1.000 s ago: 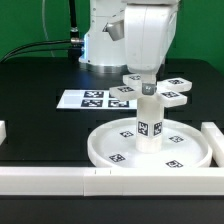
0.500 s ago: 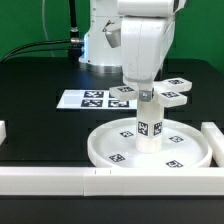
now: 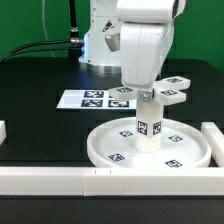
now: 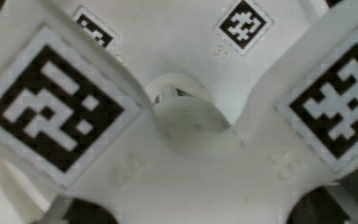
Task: Assemble round table
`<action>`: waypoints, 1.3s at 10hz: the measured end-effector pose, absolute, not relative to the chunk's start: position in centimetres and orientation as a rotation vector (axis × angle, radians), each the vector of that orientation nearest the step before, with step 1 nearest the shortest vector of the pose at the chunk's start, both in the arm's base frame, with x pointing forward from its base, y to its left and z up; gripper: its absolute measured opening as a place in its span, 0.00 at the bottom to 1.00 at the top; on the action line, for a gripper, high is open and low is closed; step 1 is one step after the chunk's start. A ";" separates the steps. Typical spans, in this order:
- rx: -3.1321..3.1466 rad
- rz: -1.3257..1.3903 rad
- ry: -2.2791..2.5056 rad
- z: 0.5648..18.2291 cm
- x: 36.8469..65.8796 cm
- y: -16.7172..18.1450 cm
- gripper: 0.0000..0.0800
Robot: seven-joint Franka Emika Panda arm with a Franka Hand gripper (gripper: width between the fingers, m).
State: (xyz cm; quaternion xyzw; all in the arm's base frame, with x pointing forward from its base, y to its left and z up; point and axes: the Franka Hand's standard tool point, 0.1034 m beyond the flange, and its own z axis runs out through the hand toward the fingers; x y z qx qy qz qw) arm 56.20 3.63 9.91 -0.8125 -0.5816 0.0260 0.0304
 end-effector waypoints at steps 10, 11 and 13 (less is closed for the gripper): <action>-3.036 0.072 -0.418 9.7 56.0 3.7 0.56; -3.048 0.075 -0.216 9.7 56.0 3.8 0.56; -3.066 0.064 -0.062 9.8 56.2 4.0 0.56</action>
Offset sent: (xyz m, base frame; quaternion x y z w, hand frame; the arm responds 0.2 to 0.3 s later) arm 0.0000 0.0000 0.0000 0.0000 0.0000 0.1296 0.9916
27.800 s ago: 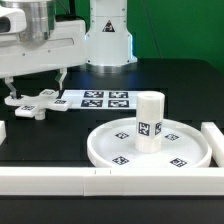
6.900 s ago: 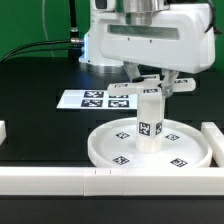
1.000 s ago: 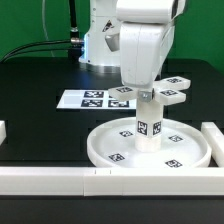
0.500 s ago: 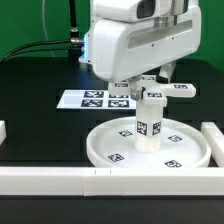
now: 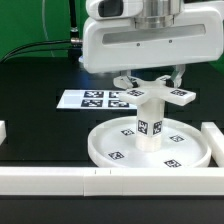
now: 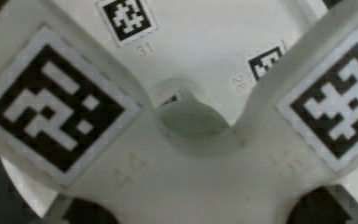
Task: Assemble round table
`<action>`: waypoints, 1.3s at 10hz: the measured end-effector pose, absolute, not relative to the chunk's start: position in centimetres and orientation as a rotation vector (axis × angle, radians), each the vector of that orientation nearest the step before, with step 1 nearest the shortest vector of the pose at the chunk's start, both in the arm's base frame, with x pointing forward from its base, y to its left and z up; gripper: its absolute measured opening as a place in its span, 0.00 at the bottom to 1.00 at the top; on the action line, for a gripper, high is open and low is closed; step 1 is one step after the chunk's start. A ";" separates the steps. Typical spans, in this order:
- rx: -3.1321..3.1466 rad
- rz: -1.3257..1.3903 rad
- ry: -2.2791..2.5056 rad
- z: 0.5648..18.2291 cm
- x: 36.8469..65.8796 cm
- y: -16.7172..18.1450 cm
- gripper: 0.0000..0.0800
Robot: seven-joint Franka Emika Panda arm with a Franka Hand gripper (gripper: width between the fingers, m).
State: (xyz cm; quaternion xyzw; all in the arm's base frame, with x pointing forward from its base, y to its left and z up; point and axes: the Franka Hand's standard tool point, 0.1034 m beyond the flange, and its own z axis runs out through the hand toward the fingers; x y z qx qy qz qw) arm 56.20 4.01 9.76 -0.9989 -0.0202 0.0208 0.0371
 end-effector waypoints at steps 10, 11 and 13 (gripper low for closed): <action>-2.570 -0.005 1.502 9.6 56.4 3.8 0.56; -2.515 -0.004 1.587 9.6 56.4 3.8 0.56; -2.408 0.026 1.747 9.7 56.5 3.7 0.56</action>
Offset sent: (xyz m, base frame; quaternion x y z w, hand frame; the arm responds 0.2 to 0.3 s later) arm 0.0000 0.0000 0.0000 0.0000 0.0000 0.1938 0.9810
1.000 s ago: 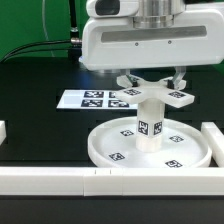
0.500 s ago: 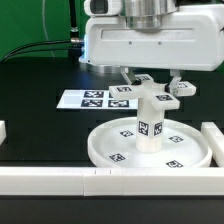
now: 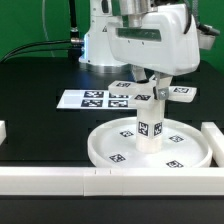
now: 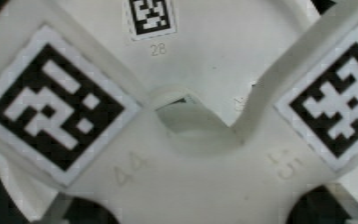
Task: Assemble round table
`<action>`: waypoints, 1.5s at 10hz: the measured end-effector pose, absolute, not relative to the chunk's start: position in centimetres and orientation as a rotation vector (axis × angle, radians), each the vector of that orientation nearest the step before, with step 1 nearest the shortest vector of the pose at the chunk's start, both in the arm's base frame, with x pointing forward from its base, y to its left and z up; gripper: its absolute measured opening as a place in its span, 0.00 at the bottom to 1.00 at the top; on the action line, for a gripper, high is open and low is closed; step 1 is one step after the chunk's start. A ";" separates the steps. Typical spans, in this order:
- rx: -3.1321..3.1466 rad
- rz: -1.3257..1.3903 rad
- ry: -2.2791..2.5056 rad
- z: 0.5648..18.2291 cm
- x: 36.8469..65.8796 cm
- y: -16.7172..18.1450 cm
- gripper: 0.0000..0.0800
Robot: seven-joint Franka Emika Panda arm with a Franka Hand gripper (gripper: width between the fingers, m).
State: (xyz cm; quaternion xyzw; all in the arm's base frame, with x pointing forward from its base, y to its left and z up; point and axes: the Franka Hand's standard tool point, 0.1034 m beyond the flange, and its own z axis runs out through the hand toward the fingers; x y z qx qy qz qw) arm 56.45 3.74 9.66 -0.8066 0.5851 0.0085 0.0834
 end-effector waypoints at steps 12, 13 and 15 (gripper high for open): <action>-2.678 0.058 1.280 12.6 56.4 4.6 0.81; -2.775 0.035 1.081 12.7 56.5 4.6 0.81; -2.872 0.010 0.787 12.6 56.6 4.6 0.81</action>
Offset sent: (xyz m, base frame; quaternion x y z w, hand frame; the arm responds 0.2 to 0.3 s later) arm -0.0046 -0.0028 0.0223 -0.0058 -0.0477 -0.0538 0.9974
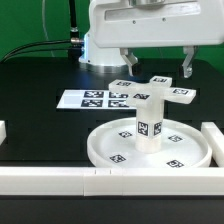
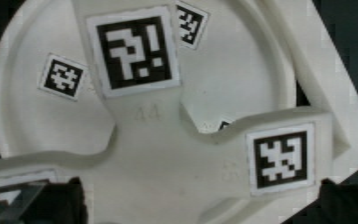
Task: Assemble round table
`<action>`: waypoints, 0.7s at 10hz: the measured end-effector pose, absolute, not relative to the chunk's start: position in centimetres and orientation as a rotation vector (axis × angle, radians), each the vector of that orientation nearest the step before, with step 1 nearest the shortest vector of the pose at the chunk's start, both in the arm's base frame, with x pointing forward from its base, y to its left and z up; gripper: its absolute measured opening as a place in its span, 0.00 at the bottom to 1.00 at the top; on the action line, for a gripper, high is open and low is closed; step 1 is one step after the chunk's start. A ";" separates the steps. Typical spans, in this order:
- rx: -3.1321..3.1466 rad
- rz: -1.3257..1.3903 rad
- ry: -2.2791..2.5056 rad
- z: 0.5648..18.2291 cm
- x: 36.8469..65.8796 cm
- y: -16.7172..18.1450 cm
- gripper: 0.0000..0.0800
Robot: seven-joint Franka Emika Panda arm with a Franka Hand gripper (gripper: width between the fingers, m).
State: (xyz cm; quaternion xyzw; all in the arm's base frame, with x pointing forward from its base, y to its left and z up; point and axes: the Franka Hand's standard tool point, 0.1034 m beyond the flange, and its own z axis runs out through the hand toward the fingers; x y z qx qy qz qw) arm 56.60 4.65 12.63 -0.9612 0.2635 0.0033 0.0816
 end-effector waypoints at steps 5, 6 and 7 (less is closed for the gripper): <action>-3.011 -0.048 0.034 12.6 56.6 4.3 0.81; -3.029 -0.052 -0.158 12.6 56.7 4.3 0.81; -3.027 -0.062 -0.340 12.8 57.1 4.4 0.81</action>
Offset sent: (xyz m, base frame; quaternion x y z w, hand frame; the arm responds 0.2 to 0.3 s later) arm 0.0000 0.0000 0.0000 0.0000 0.0000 -0.1938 0.9810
